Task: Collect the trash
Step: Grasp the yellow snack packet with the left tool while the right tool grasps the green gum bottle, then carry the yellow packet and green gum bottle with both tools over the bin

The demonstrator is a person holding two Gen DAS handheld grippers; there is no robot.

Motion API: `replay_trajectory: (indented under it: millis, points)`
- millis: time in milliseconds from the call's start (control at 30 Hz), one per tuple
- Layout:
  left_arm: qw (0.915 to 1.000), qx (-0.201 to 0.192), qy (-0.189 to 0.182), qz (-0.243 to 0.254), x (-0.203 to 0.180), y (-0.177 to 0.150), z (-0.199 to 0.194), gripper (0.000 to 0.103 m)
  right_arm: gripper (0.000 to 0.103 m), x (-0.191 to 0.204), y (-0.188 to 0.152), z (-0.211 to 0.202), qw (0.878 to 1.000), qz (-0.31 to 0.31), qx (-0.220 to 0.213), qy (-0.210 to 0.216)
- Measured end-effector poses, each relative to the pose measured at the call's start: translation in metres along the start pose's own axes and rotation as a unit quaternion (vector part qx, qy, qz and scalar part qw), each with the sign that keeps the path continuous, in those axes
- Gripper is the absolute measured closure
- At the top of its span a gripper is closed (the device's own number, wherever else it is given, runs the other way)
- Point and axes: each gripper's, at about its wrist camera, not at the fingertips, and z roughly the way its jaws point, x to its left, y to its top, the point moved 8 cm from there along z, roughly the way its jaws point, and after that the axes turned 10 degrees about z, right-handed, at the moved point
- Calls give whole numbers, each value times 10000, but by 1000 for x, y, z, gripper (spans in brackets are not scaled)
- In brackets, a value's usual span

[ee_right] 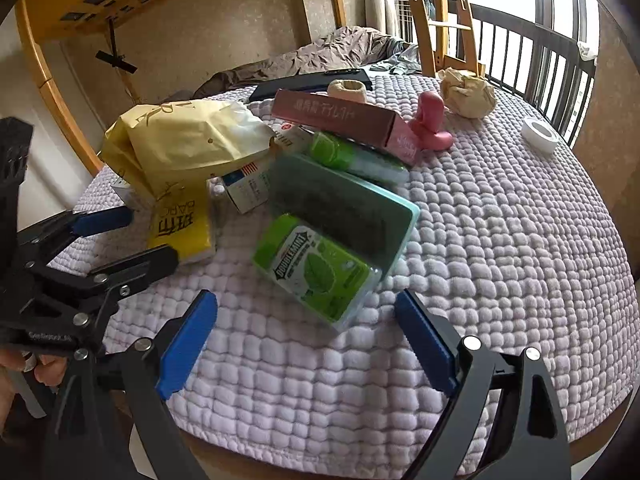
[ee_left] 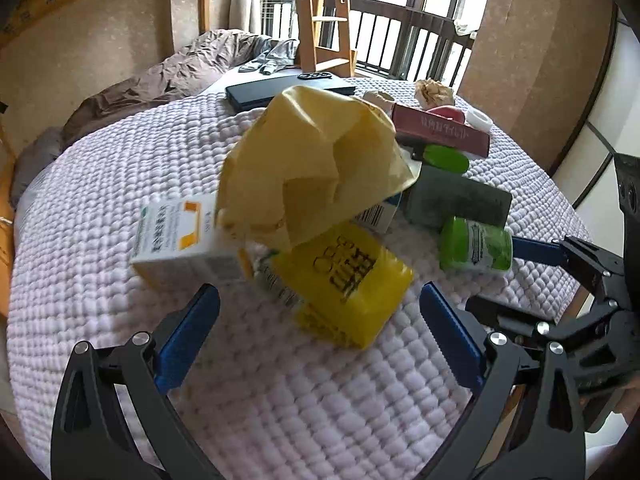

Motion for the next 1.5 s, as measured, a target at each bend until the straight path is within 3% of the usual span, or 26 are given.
replay_trajectory:
  millis: [267, 400, 700, 867, 1500]
  points:
    - [9995, 117, 93, 287, -6, 6, 19, 3, 14, 4, 4, 7, 9998, -190, -67, -85]
    - [9993, 131, 13, 362, -6, 10, 18, 15, 14, 7, 8, 11, 9996, -217, -111, -172]
    - [9993, 161, 97, 325, 6, 2, 5, 16, 15, 10, 19, 24, 9987, -38, -225, -456]
    - [9996, 153, 101, 225, 8, -6, 3, 16, 32, 11, 25, 34, 9962, -204, -347, -771]
    - [9997, 84, -2, -214, -7, -22, -17, 17, 33, -7, 17, 0, 9998, 54, -208, -42]
